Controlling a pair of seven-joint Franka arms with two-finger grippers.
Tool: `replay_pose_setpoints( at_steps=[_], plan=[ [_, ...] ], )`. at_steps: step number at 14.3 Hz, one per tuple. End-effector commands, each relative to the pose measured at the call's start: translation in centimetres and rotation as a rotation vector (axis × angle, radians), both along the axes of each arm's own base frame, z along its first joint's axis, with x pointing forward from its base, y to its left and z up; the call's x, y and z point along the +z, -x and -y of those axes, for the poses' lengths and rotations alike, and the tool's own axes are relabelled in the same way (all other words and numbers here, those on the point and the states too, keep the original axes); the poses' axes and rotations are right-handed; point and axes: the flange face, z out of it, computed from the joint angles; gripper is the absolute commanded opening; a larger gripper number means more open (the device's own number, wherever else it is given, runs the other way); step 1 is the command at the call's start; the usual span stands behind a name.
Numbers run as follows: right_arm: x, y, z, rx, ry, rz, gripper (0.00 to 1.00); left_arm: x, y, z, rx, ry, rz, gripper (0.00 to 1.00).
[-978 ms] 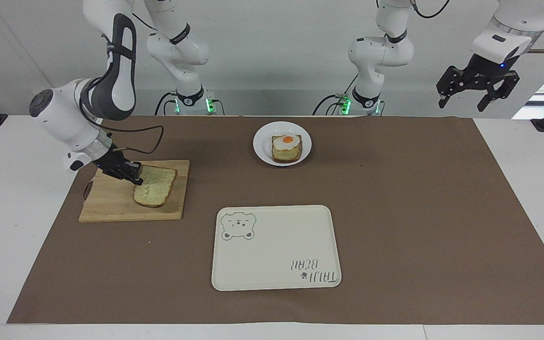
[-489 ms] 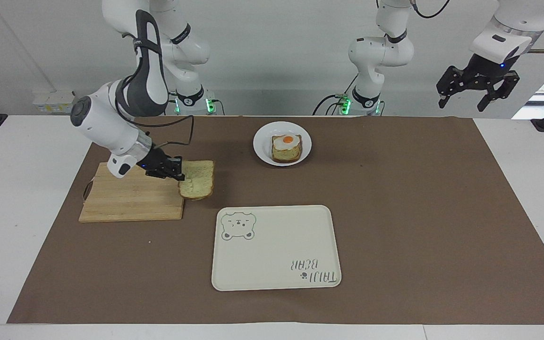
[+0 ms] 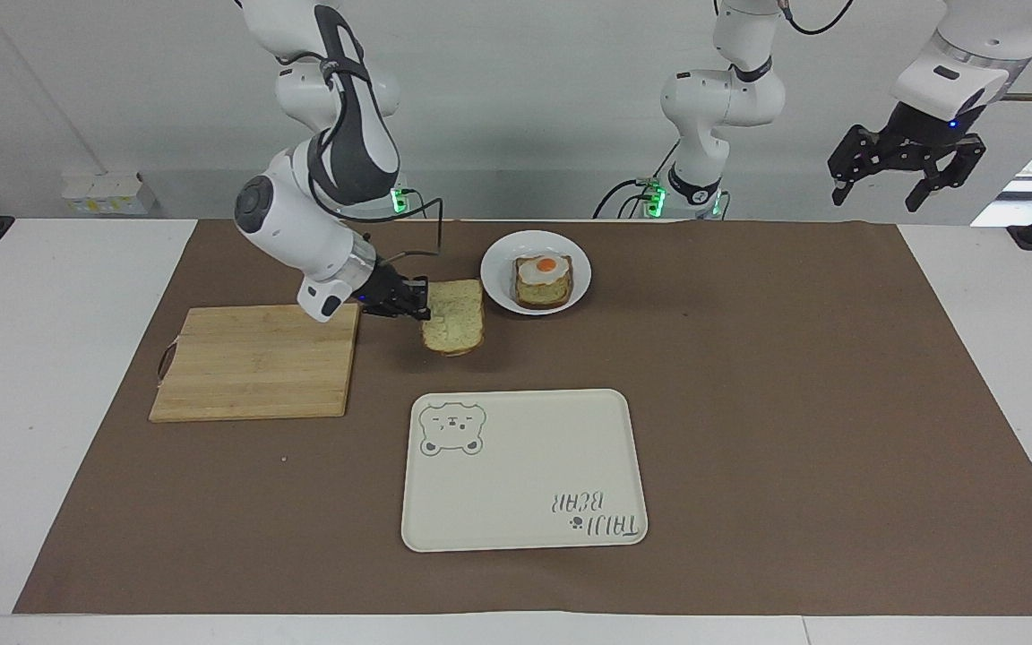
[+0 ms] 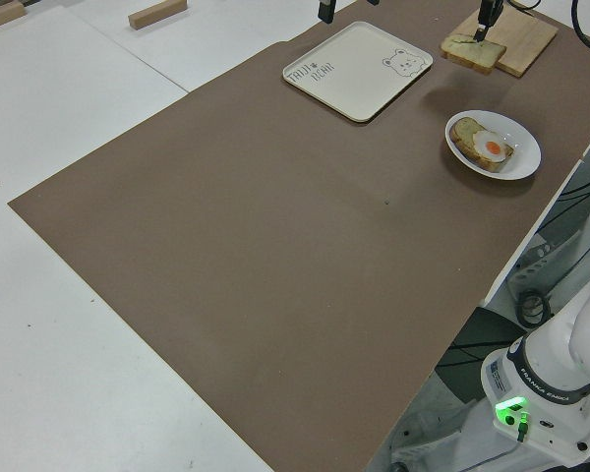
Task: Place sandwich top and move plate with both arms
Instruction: 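Carry the bread slice with the right gripper over the egg plate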
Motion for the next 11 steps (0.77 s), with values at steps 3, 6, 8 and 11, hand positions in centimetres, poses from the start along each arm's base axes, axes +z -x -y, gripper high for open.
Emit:
replay_pose_setpoints(
  at_steps=[3, 6, 8, 11],
  plan=[
    [-0.1, 6.6, -6.1, -0.044, -0.063, 0.056, 0.0, 0.1, 0.9, -0.2, 0.006, -0.001, -0.004, 1.0],
    [-0.4, 9.7, -8.5, -0.04, -0.069, 0.05, 0.0, 0.1, 0.9, -0.2, 0.006, -0.001, -0.004, 1.0],
    [-1.8, 11.8, -10.6, -0.052, -0.083, 0.056, 0.0, 0.1, 0.9, -0.2, 0.006, -0.001, -0.004, 1.0],
    [-3.6, 14.0, -11.9, -0.062, -0.087, 0.04, 0.0, 0.1, 0.9, -0.2, 0.004, -0.001, -0.006, 1.0]
  ],
)
